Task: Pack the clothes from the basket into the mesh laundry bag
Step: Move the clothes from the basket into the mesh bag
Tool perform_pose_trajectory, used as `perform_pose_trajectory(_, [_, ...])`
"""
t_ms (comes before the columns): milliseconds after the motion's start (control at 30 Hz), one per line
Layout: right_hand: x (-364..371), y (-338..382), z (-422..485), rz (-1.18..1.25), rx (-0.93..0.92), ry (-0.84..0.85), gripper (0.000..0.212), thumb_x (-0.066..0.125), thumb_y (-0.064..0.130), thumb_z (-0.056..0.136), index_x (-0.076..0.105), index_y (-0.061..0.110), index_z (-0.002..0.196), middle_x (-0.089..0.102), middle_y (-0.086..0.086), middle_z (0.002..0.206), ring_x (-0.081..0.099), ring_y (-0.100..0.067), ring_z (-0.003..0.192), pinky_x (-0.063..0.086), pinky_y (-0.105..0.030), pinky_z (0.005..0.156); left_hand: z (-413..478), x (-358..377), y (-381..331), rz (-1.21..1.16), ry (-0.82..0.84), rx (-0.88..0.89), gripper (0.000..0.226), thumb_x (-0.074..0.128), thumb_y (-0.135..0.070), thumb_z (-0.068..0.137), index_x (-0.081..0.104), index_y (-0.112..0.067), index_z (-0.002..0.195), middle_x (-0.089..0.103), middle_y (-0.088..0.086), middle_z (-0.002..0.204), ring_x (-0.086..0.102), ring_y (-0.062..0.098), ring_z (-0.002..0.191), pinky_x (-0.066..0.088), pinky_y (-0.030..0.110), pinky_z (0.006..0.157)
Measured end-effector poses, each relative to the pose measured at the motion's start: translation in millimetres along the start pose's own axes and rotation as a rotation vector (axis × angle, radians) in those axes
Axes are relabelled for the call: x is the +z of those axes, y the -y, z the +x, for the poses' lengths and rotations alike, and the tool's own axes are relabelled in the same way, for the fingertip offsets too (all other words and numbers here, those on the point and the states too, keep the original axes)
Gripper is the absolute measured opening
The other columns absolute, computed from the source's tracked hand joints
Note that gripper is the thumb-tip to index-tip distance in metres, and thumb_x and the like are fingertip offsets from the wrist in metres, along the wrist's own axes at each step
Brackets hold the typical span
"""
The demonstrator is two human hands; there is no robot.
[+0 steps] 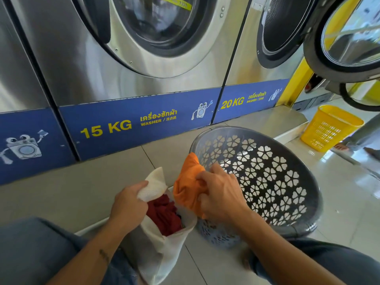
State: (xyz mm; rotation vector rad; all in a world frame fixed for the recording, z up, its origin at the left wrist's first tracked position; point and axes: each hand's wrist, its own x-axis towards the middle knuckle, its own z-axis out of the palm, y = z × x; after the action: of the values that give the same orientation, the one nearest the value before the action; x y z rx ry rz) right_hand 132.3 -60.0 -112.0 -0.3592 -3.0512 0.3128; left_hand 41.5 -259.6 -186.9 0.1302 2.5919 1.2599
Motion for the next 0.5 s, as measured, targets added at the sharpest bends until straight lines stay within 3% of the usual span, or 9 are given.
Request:
perform_pose_trajectory(67, [2.3, -0.5, -0.1, -0.001, 0.017, -0.014, 0.058, 0.032, 0.050, 0.066, 0.063, 0.036, 0.112, 0.043, 0.000, 0.117, 0.044, -0.024, 0.106, 0.044, -0.045, 0.096, 0.4, 0.7, 0.3, -0.002, 0.000, -0.001, 0.064, 0.051, 0.006, 0.083, 0.054, -0.025, 0.138, 0.054, 0.010, 0.134, 0.054, 0.029, 0.115, 0.051, 0.043, 0.096])
perform_pose_trajectory(133, [6.1, -3.0, -1.3, 0.079, 0.052, 0.029, 0.049, 0.050, 0.046, 0.069, 0.056, 0.043, 0.117, 0.022, -0.004, 0.152, 0.019, -0.033, 0.142, 0.036, -0.056, 0.108, -0.1, 2.0, 0.5, -0.003, 0.004, -0.006, 0.063, 0.052, 0.005, 0.083, 0.054, -0.024, 0.138, 0.054, 0.010, 0.134, 0.054, 0.029, 0.114, 0.051, 0.041, 0.094])
perform_pose_trajectory(167, [8.9, -6.2, -1.4, 0.160, 0.064, 0.070, 0.053, 0.058, 0.040, 0.068, 0.051, 0.046, 0.121, 0.011, -0.004, 0.158, 0.008, -0.036, 0.149, 0.033, -0.061, 0.111, 0.1, 2.8, 0.8, -0.005, 0.006, -0.005, 0.062, 0.052, 0.005, 0.084, 0.054, -0.024, 0.138, 0.054, 0.010, 0.134, 0.053, 0.029, 0.115, 0.052, 0.040, 0.093])
perform_pose_trajectory(200, [11.3, -10.3, -0.8, 0.263, 0.066, 0.108, 0.062, 0.062, 0.035, 0.068, 0.045, 0.049, 0.126, 0.009, -0.007, 0.158, 0.010, -0.040, 0.150, 0.036, -0.061, 0.111, -0.3, 3.7, 0.5, -0.010, 0.009, -0.004, 0.062, 0.052, 0.005, 0.084, 0.054, -0.024, 0.138, 0.054, 0.010, 0.135, 0.053, 0.029, 0.116, 0.051, 0.040, 0.094])
perform_pose_trajectory(267, [16.7, -20.5, 3.4, 0.385, 0.074, 0.179, 0.077, 0.067, 0.029, 0.073, 0.033, 0.051, 0.139, 0.029, -0.008, 0.144, 0.039, -0.039, 0.135, 0.047, -0.047, 0.101, 0.7, 5.1, 0.1, -0.017, 0.014, -0.003, 0.062, 0.053, 0.006, 0.084, 0.054, -0.023, 0.139, 0.052, 0.010, 0.137, 0.052, 0.030, 0.119, 0.050, 0.040, 0.096])
perform_pose_trajectory(333, [17.4, -27.4, 8.2, 0.416, 0.058, 0.215, 0.082, 0.072, 0.027, 0.075, 0.033, 0.050, 0.143, 0.047, -0.002, 0.128, 0.054, -0.024, 0.115, 0.048, -0.032, 0.091, 1.5, 5.6, -0.3, -0.024, 0.020, -0.008, 0.062, 0.052, 0.006, 0.084, 0.053, -0.023, 0.139, 0.051, 0.010, 0.139, 0.051, 0.030, 0.121, 0.049, 0.041, 0.097])
perform_pose_trajectory(433, [9.3, -29.4, 11.5, 0.562, 0.089, 0.159, 0.067, 0.079, 0.016, 0.068, 0.057, 0.046, 0.124, 0.062, 0.009, 0.110, 0.060, -0.008, 0.094, 0.051, -0.024, 0.074, 2.0, 6.2, 0.3, -0.038, 0.024, -0.020, 0.062, 0.052, 0.006, 0.084, 0.054, -0.025, 0.138, 0.052, 0.010, 0.138, 0.052, 0.030, 0.119, 0.050, 0.043, 0.097])
perform_pose_trajectory(500, [4.8, -28.6, 9.9, 0.585, 0.100, 0.062, 0.052, 0.076, 0.008, 0.067, 0.066, 0.040, 0.107, 0.068, 0.012, 0.095, 0.063, -0.005, 0.084, 0.054, -0.028, 0.068, 2.7, 5.4, 0.5, -0.065, 0.019, -0.037, 0.063, 0.052, 0.005, 0.083, 0.055, -0.027, 0.137, 0.054, 0.009, 0.136, 0.054, 0.029, 0.112, 0.053, 0.041, 0.092])
